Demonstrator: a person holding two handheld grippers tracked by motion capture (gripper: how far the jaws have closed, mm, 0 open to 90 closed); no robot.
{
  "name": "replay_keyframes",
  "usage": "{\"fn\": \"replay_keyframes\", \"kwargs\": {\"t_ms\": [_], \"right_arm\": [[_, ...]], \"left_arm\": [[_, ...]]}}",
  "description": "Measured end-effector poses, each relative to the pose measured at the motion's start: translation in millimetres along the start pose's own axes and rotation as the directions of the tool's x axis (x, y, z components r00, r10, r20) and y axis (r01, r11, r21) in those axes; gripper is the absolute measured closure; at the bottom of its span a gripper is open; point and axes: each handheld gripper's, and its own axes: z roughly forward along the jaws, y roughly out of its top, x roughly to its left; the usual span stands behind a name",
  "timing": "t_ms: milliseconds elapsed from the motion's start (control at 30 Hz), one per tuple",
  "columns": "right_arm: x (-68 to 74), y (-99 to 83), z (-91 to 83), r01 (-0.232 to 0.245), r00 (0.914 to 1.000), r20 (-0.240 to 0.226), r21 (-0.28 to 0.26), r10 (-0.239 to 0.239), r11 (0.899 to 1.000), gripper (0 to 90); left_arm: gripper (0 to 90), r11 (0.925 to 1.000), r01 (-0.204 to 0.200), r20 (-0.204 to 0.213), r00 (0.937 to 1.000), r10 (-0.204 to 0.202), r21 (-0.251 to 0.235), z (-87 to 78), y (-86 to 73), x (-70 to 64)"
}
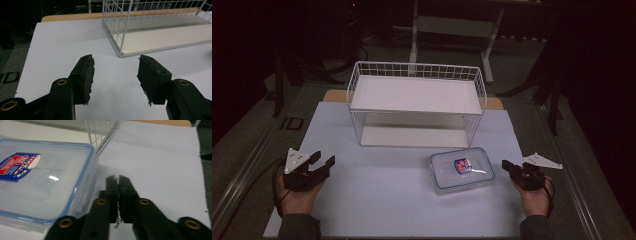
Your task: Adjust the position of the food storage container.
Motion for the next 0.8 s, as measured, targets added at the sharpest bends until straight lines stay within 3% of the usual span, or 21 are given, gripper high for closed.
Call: {"fn": "replay_keyframes", "kwargs": {"t_ms": [233,567,800], "right_arm": [[3.6,-1.0,6.0,0.018,0.9991,-0.039,0.024,-0.017,1.000,90.0],[12.4,-2.8,13.7,0.056,0.9953,-0.082,0.053,-0.052,0.997,90.0],[12.9,-5.3,13.2,0.043,0.9953,-0.089,0.057,-0.038,0.997,90.0]], "left_arm": [[44.7,0.9994,-0.032,0.006,0.9995,0.033,-0.014,-1.2,0.9,-4.6],[44.2,0.9991,-0.034,0.020,0.9992,0.034,-0.027,-2.2,1.1,-5.1],[43.6,0.9988,-0.041,0.038,0.9984,0.042,-0.028,-1.8,1.3,-6.8]]}}
